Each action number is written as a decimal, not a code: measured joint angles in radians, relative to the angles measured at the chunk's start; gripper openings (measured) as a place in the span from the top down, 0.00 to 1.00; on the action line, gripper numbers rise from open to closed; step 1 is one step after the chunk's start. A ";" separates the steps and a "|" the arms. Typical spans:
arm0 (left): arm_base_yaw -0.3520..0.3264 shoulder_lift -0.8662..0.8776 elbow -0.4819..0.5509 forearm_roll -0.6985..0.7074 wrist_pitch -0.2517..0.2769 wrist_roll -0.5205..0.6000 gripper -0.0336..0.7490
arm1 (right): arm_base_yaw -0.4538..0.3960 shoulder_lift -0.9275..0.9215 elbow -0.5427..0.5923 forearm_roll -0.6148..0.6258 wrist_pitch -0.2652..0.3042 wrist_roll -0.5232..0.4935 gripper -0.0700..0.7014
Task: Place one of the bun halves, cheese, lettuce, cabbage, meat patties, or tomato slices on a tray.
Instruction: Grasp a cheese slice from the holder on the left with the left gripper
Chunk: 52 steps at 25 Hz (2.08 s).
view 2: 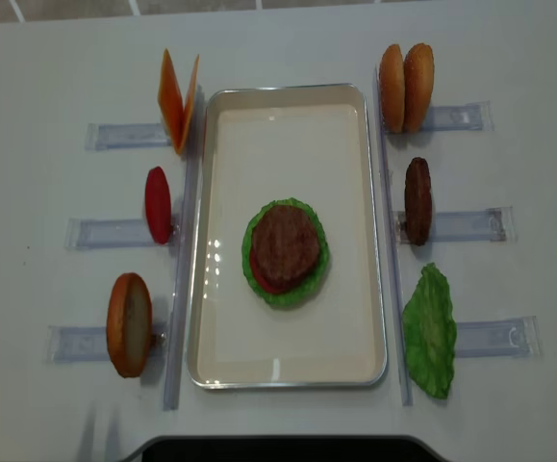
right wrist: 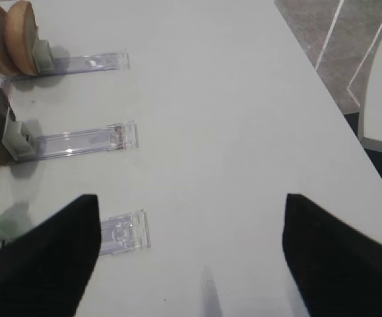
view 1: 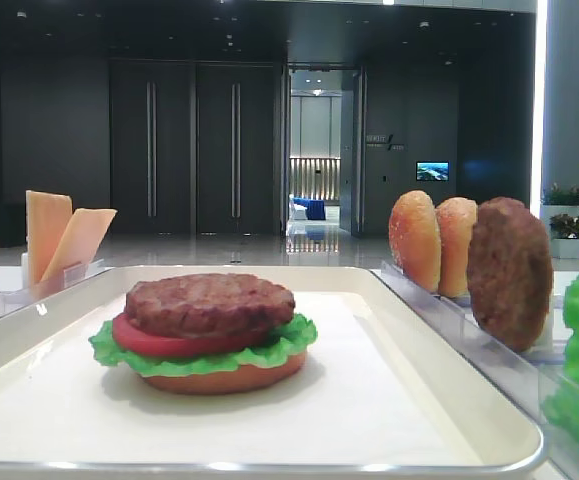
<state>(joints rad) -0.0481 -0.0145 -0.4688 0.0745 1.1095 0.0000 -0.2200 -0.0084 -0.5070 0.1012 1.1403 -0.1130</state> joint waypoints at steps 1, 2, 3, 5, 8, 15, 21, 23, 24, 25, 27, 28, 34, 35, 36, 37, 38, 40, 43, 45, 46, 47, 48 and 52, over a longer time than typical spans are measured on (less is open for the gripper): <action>0.000 0.000 0.000 0.000 0.000 0.000 0.64 | 0.000 0.000 0.000 0.000 0.000 0.000 0.21; 0.000 0.000 0.000 0.000 0.000 0.000 0.64 | 0.000 0.000 0.000 0.000 0.000 0.000 0.21; 0.000 0.000 0.000 0.000 0.000 0.000 0.65 | 0.000 0.000 0.000 0.000 0.000 0.000 0.21; 0.000 0.000 0.000 0.000 0.000 0.000 0.65 | 0.000 0.000 0.000 0.000 0.000 0.001 0.21; 0.000 0.000 0.000 0.000 0.000 0.000 0.65 | 0.000 0.000 0.000 0.006 -0.001 0.017 0.21; 0.000 0.000 0.000 0.000 0.000 0.000 0.68 | 0.000 0.000 0.000 0.007 -0.001 0.020 0.21; 0.000 0.000 0.000 0.000 0.000 0.000 0.74 | 0.000 0.000 0.000 0.008 -0.001 0.020 0.21; 0.000 0.000 0.000 0.000 0.000 0.000 0.76 | 0.000 0.000 0.000 0.008 -0.001 0.021 0.21; 0.000 0.000 0.000 0.000 0.000 0.000 0.77 | 0.000 0.000 0.000 0.008 -0.001 0.021 0.21; 0.000 0.000 0.000 0.000 0.000 0.000 0.78 | 0.000 0.000 0.000 0.008 -0.001 0.021 0.21; 0.000 0.000 0.000 0.000 0.000 0.000 0.81 | 0.000 0.000 0.000 0.008 -0.001 0.021 0.21; 0.000 0.000 0.000 0.000 0.000 0.000 0.82 | 0.000 0.000 0.000 0.008 -0.001 0.022 0.21; 0.000 0.000 0.000 0.000 0.000 0.000 0.88 | 0.000 0.000 0.000 0.008 -0.003 0.023 0.21; 0.000 0.000 0.000 0.000 0.000 0.000 0.88 | 0.000 0.000 0.000 0.008 -0.003 0.023 0.21; 0.000 0.000 0.000 -0.001 0.000 0.000 0.88 | 0.000 0.000 0.000 0.008 -0.003 0.023 0.21; 0.000 0.000 0.000 -0.001 0.000 0.000 0.88 | 0.000 0.000 0.000 0.008 -0.003 0.023 0.21; 0.000 0.000 0.000 -0.003 0.000 0.000 0.88 | 0.000 0.000 0.000 0.008 -0.003 0.023 0.21; 0.000 0.000 0.000 -0.005 0.000 0.000 0.88 | 0.000 0.000 0.000 0.008 -0.003 0.023 0.21; 0.000 0.000 -0.005 -0.005 0.000 0.000 0.86 | 0.000 0.000 0.000 0.008 -0.003 0.023 0.21; 0.000 0.019 -0.013 -0.005 0.000 -0.030 0.82 | 0.000 0.000 0.000 0.008 -0.004 0.023 0.21; 0.000 0.045 -0.017 -0.005 0.000 -0.044 0.78 | 0.000 0.000 0.000 0.008 -0.004 0.023 0.21; 0.000 0.079 -0.022 -0.005 -0.001 -0.054 0.74 | 0.000 0.000 0.000 0.008 -0.004 0.023 0.21; 0.000 0.116 -0.029 -0.005 -0.005 -0.059 0.71 | 0.000 0.000 0.000 0.008 -0.004 0.023 0.21; 0.000 0.280 -0.081 0.002 -0.061 -0.100 0.65 | 0.000 0.000 0.000 0.013 -0.004 0.023 0.21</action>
<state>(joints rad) -0.0481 0.2653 -0.5497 0.0763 1.0486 -0.1004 -0.2200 -0.0084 -0.5070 0.1141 1.1367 -0.0903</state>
